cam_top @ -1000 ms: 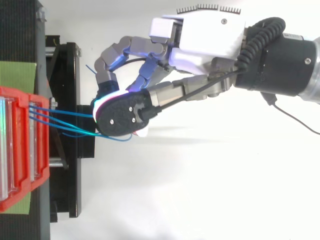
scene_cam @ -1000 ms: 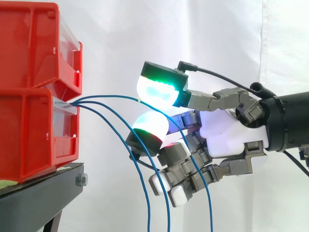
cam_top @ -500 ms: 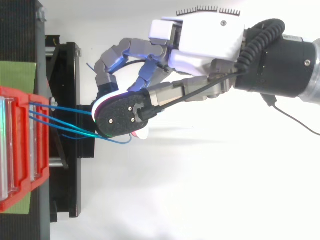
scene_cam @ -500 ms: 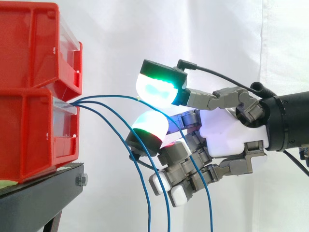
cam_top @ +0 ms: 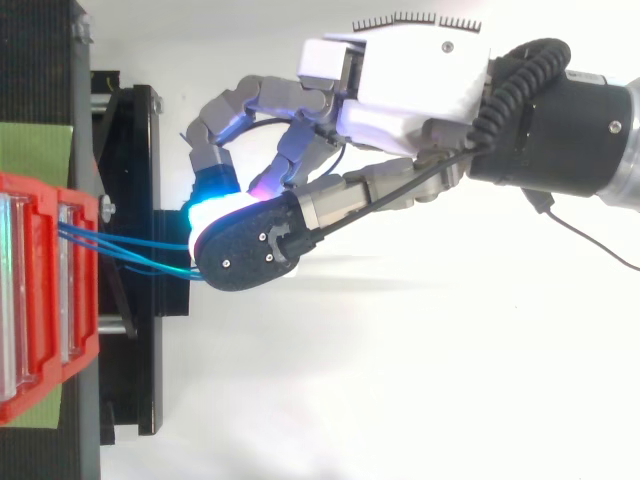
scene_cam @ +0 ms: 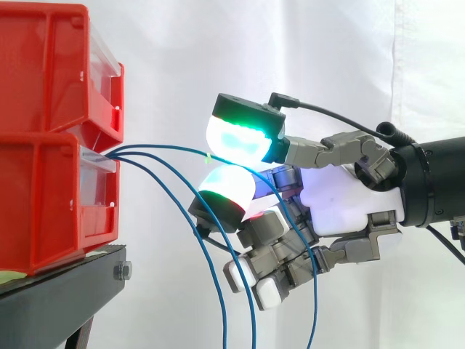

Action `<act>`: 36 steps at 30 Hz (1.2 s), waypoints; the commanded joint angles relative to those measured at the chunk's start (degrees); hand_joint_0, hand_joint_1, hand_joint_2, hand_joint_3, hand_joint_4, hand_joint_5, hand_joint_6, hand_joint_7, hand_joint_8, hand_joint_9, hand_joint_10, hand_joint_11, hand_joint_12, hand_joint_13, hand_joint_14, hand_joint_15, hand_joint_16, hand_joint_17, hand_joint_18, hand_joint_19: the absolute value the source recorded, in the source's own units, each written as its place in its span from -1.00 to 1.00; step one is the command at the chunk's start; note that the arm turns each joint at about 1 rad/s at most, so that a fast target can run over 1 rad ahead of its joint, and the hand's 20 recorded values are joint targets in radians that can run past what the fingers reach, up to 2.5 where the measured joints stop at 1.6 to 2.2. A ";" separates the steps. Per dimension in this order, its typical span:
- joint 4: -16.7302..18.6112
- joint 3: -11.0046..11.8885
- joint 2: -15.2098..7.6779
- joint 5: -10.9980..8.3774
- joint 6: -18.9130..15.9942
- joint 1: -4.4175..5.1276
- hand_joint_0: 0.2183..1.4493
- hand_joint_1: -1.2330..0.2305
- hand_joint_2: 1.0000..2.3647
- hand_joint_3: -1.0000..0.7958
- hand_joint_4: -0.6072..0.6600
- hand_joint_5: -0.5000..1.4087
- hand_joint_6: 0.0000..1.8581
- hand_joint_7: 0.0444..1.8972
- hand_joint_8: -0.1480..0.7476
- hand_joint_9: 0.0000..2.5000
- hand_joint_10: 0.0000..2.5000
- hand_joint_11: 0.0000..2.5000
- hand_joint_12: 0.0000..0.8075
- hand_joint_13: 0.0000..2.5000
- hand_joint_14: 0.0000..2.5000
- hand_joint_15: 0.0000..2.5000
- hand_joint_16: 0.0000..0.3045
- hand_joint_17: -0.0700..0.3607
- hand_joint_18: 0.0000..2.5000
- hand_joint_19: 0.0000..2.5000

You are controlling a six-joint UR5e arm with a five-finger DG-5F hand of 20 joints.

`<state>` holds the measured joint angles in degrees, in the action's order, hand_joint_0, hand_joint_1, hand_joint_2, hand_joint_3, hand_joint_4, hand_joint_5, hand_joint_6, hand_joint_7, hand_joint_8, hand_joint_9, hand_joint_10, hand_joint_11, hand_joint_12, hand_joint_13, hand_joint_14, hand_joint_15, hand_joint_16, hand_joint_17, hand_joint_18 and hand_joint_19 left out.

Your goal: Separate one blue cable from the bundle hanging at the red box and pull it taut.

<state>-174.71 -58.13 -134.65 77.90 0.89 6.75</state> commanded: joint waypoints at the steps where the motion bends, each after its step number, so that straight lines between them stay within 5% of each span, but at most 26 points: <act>1: -0.01 0.03 0.00 -0.02 -0.01 0.02 -0.21 -0.33 -0.98 -0.27 -0.18 -0.70 0.01 0.39 -0.10 -0.09 -0.98 -0.05 -0.23 -0.26 -0.98 -0.49 -0.71 -0.21 -0.42 -0.48; 12: 0.16 0.03 0.00 -0.82 -0.98 0.20 -0.14 -0.31 -0.99 -0.34 -0.36 -0.70 0.02 0.46 -0.13 -0.10 -0.98 -0.08 -0.23 -0.28 -0.98 -0.50 -0.72 -0.23 -0.44 -0.47; 25: 0.86 -1.20 0.00 -0.90 -2.56 0.55 -0.07 -0.18 -1.00 -0.44 -0.26 -0.73 0.05 0.55 -0.10 -0.17 -0.98 -0.10 -0.22 -0.29 -0.98 -0.51 -0.72 -0.23 -0.44 -0.48; 36: 4.73 -3.75 -0.09 -0.99 -2.65 1.16 -0.08 -0.17 -1.00 -0.44 -0.20 -0.74 0.06 0.52 -0.08 -0.15 -0.98 -0.05 -0.21 -0.28 -0.98 -0.50 -0.72 -0.22 -0.44 -0.47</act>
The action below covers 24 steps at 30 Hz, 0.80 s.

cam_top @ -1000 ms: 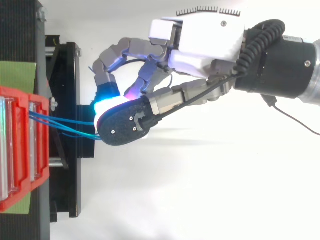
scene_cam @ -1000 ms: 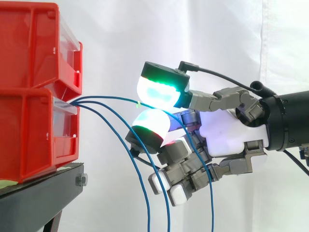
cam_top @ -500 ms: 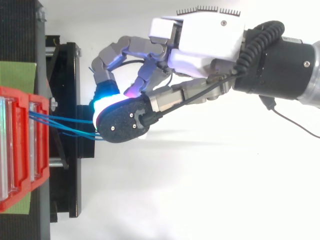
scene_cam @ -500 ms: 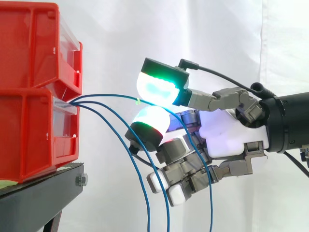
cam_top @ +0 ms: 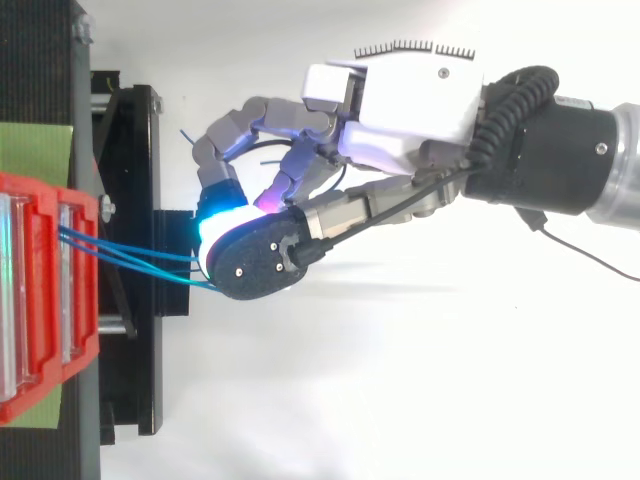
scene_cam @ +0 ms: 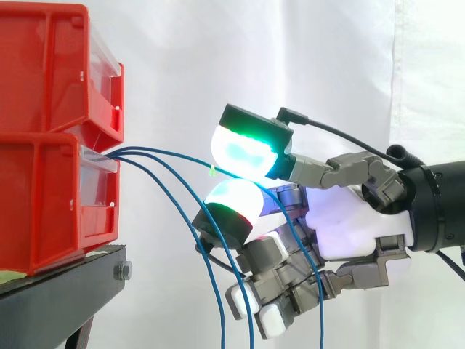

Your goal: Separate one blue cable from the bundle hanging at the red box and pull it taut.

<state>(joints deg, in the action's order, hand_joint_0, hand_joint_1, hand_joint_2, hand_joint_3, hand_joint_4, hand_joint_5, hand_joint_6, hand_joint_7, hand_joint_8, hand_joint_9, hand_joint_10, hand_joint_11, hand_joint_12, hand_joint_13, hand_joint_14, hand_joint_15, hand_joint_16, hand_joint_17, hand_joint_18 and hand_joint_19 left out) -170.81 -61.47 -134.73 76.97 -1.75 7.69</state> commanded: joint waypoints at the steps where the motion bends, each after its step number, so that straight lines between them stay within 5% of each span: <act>1: 1.01 -0.41 -0.01 -0.07 -0.01 0.22 -0.07 -0.17 -1.00 -0.44 -0.20 -0.74 0.06 0.52 -0.09 -0.15 -0.98 -0.03 -0.21 -0.28 -0.98 -0.49 -0.72 -0.22 -0.44 -0.47; 14: 3.99 -2.87 -0.01 0.02 -0.10 0.66 -0.07 -0.19 -1.00 -0.42 -0.19 -0.74 0.06 0.52 -0.09 -0.11 -0.99 0.03 -0.20 -0.23 -0.98 -0.46 -0.71 -0.21 -0.42 -0.47; 24: 12.43 -6.91 -0.01 -0.33 0.08 1.54 -0.16 -0.26 -0.98 -0.21 -0.10 -0.71 0.04 0.57 -0.06 -0.05 -0.98 0.03 -0.19 -0.23 -0.98 -0.45 -0.71 -0.21 -0.41 -0.44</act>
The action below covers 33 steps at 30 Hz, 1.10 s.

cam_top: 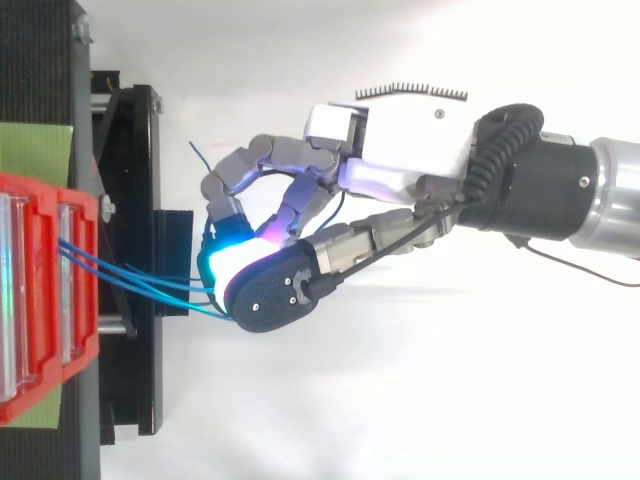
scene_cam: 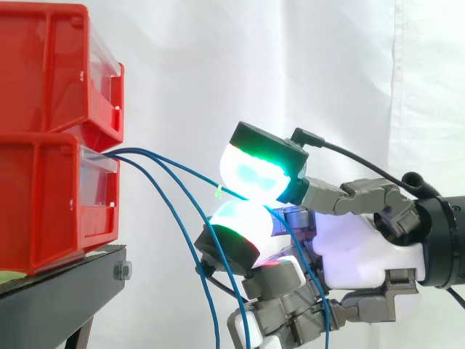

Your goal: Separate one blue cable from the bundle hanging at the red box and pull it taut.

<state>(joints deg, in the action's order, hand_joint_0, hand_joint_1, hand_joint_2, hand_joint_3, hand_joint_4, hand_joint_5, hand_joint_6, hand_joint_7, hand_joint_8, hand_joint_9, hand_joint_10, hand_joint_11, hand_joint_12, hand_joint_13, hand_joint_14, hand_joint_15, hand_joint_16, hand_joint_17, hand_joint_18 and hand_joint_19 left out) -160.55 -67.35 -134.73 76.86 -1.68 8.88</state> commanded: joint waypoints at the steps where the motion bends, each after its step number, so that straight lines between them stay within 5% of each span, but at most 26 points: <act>1: 2.26 -1.12 0.00 -0.48 0.01 0.35 -0.17 -0.27 -0.98 -0.19 -0.10 -0.70 0.04 0.56 -0.07 -0.05 -0.98 0.03 -0.18 -0.23 -0.98 -0.45 -0.70 -0.20 -0.41 -0.44; 8: 2.44 -1.12 0.00 -2.15 0.01 0.61 -0.19 -0.28 -0.97 -0.06 0.06 -0.72 0.04 0.56 -0.04 -0.12 -0.98 0.01 -0.17 -0.25 -0.98 -0.44 -0.70 -0.19 -0.42 -0.44; 22: 2.17 -1.12 0.00 -2.77 -0.08 0.79 -0.14 -0.23 -1.00 -0.44 0.07 -0.75 0.04 0.42 -0.05 -0.22 -0.98 -0.07 -0.22 -0.28 -0.98 -0.50 -0.70 -0.20 -0.42 -0.50; 33: 2.35 -1.12 0.00 -2.68 -0.26 1.23 -0.03 -0.30 -0.98 -0.31 0.06 -0.77 0.02 0.36 -0.13 -0.28 -0.98 -0.12 -0.28 -0.34 -0.98 -0.52 -0.71 -0.21 -0.48 -0.48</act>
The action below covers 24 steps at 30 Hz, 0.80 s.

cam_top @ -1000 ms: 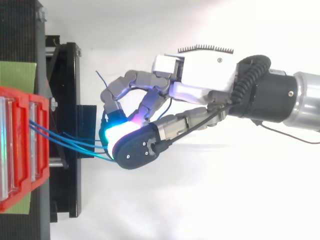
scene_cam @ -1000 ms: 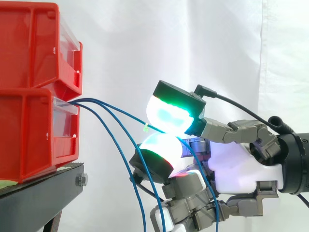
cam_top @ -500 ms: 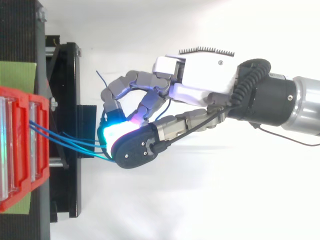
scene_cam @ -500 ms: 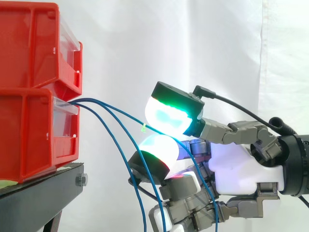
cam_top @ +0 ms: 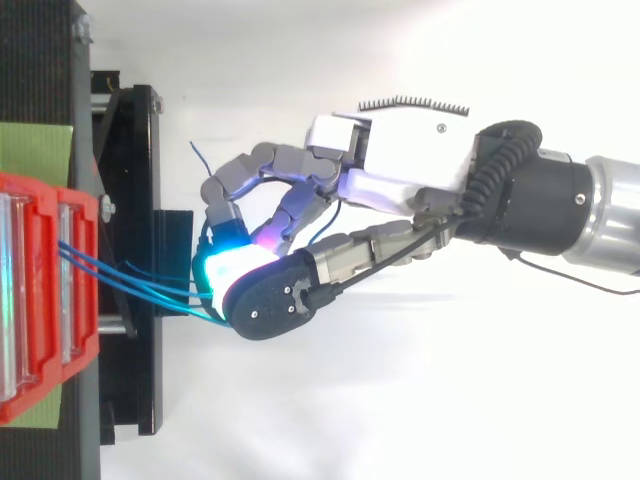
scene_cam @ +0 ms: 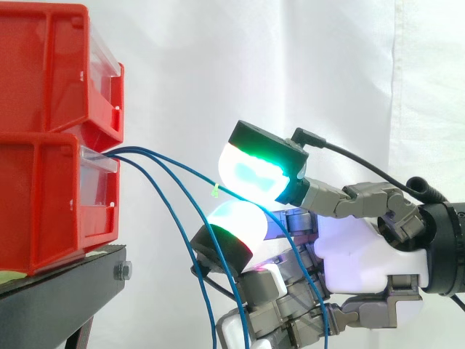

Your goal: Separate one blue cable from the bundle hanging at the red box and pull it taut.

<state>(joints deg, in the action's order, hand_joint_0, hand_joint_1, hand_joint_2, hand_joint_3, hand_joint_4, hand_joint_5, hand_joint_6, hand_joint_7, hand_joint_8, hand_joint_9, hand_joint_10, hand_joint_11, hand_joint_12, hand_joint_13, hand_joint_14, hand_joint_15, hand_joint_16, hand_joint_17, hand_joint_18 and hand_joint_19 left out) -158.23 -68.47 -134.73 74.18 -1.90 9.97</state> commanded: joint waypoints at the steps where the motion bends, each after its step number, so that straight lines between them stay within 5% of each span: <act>1: 0.03 0.00 0.00 0.00 -0.04 0.22 -0.03 -0.30 -0.98 -0.29 0.06 -0.77 0.02 0.35 -0.14 -0.29 -0.98 -0.12 -0.27 -0.34 -0.98 -0.52 -0.71 -0.21 -0.49 -0.48; 24: -0.24 0.00 0.00 0.00 0.14 0.40 -0.01 -0.39 -0.97 -0.22 -0.02 -0.79 0.01 0.27 -0.34 -0.40 -0.99 -0.06 -0.37 -0.37 -0.98 -0.53 -0.74 -0.26 -0.55 -0.54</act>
<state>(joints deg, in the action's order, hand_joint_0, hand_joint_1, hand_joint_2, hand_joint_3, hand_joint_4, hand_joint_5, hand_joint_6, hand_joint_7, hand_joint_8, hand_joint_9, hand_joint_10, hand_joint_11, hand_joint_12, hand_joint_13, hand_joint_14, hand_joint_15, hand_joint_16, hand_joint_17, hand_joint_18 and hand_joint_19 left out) -158.43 -68.47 -134.74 74.16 -1.81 10.35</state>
